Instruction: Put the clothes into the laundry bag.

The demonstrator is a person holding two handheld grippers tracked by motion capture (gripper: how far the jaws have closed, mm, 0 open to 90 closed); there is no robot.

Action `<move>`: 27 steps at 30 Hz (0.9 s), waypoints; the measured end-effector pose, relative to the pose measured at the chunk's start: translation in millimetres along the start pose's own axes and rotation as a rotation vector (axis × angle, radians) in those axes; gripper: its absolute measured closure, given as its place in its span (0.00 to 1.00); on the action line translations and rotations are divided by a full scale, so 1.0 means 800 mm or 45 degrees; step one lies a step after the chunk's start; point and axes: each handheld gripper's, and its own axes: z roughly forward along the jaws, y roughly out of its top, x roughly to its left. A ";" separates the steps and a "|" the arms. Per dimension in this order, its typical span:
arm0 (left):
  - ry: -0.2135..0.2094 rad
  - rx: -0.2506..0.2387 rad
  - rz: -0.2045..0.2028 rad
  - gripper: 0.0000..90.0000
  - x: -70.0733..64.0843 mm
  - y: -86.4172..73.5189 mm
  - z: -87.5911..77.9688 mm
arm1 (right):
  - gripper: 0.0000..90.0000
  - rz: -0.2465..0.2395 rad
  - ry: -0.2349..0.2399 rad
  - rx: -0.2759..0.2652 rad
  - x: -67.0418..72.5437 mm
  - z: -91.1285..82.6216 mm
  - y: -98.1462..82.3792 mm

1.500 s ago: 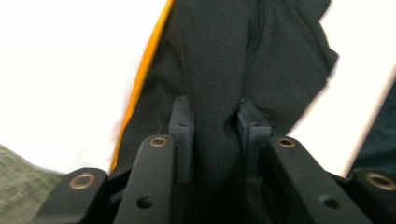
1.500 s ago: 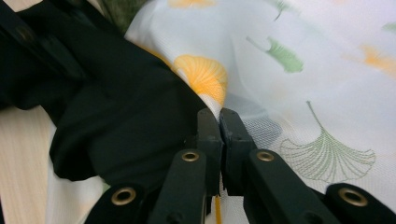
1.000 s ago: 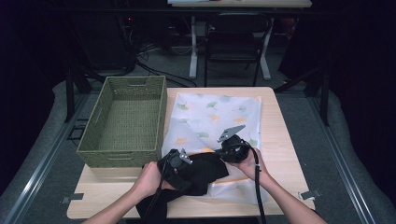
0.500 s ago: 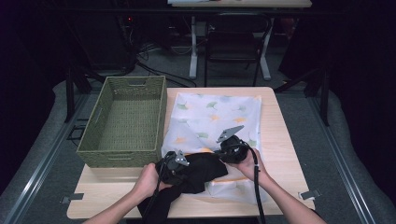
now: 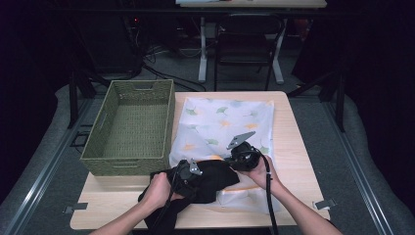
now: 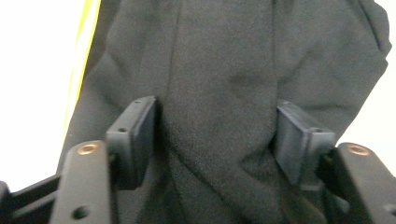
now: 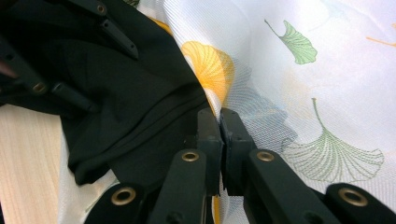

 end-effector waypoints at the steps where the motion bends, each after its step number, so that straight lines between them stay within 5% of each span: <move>1: -0.018 -0.019 -0.018 0.52 0.003 -0.001 -0.001 | 0.98 -0.003 0.002 0.000 0.000 0.000 0.000; 4: -0.038 -0.053 -0.017 0.71 0.006 -0.003 -0.007 | 0.98 -0.011 0.004 0.001 0.002 0.001 0.001; 9: -0.031 -0.071 -0.017 0.80 0.006 -0.002 -0.010 | 0.98 -0.005 0.002 -0.007 0.003 -0.001 0.002; 19: 0.003 -0.121 -0.107 0.82 0.014 0.017 -0.037 | 0.98 -0.006 0.009 -0.098 0.005 -0.018 0.011; 27: 0.043 -0.135 -0.171 0.82 0.021 0.057 -0.039 | 0.98 0.007 0.025 -0.194 0.006 -0.033 0.016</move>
